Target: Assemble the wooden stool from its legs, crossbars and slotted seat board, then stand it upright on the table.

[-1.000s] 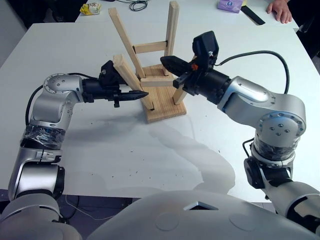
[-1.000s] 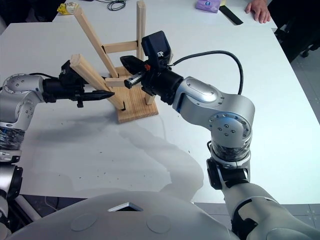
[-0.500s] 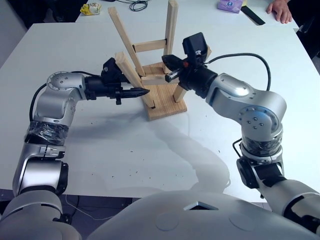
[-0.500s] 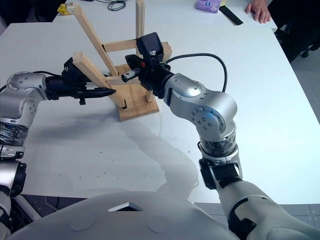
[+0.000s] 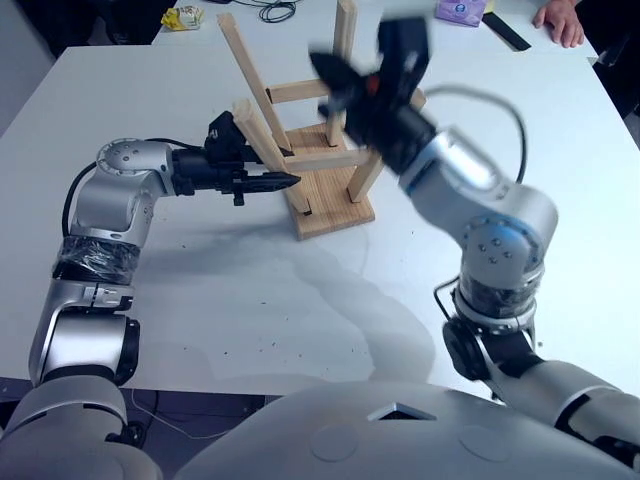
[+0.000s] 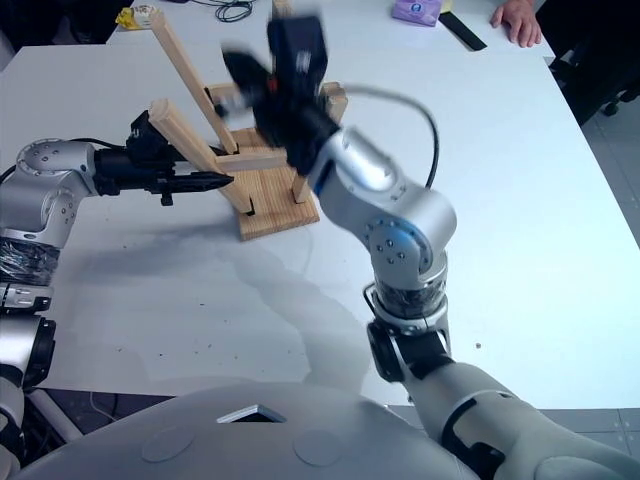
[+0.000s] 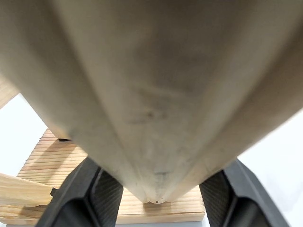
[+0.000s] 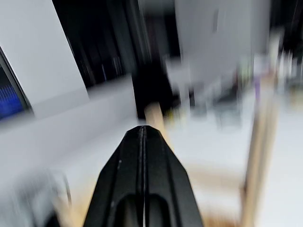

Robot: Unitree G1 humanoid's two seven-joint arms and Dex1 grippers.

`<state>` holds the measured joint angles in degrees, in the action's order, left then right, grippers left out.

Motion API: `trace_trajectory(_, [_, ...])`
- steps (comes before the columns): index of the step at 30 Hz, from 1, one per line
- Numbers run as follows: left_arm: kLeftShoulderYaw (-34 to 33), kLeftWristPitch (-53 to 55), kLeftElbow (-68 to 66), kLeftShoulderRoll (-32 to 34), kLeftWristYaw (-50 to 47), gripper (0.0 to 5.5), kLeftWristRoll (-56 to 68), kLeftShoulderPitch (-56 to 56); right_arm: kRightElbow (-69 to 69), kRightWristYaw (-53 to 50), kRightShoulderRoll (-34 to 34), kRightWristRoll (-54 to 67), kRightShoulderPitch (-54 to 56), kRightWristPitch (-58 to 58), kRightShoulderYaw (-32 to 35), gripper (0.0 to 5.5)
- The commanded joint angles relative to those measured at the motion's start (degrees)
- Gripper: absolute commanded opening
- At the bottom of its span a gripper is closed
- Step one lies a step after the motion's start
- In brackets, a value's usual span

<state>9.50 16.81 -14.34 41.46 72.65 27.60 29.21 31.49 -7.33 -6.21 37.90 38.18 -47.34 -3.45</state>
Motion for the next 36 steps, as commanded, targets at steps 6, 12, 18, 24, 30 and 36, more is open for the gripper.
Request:
trace_trajectory(6, [7.76, 6.00, -7.17, -1.85, 3.17, 2.06, -6.39, 0.25, -8.81, 2.32, 12.18, -12.57, -15.20, -9.83, -15.48, 0.00])
trace_trajectory(12, [9.71, 5.70, -9.58, -2.53, 5.26, 2.06, -7.74, 3.30, -5.06, 2.01, 7.90, -12.75, -16.39, -12.81, -14.87, 0.00])
trace_trajectory(18, [11.47, 5.31, -10.87, -3.05, 6.69, 2.06, -8.95, 4.33, -2.98, 0.79, 3.44, -14.41, -13.82, -12.54, -11.97, 0.00])
trace_trajectory(24, [11.84, 4.87, -11.18, -2.32, 7.12, 2.06, -9.01, 3.95, -2.51, -0.49, -1.19, -15.60, -5.46, -3.08, -3.31, 0.00])
trace_trajectory(30, [12.54, 5.36, -10.50, -2.32, 7.00, 2.07, -9.03, 2.82, -10.07, 4.55, 7.50, -20.20, -14.22, -11.43, -16.79, 0.00])
trace_trajectory(36, [12.62, 6.00, -10.44, -1.70, 6.41, 2.07, -8.99, 0.73, -8.78, 6.42, 8.08, -23.01, -16.39, -11.71, -21.53, 0.00])
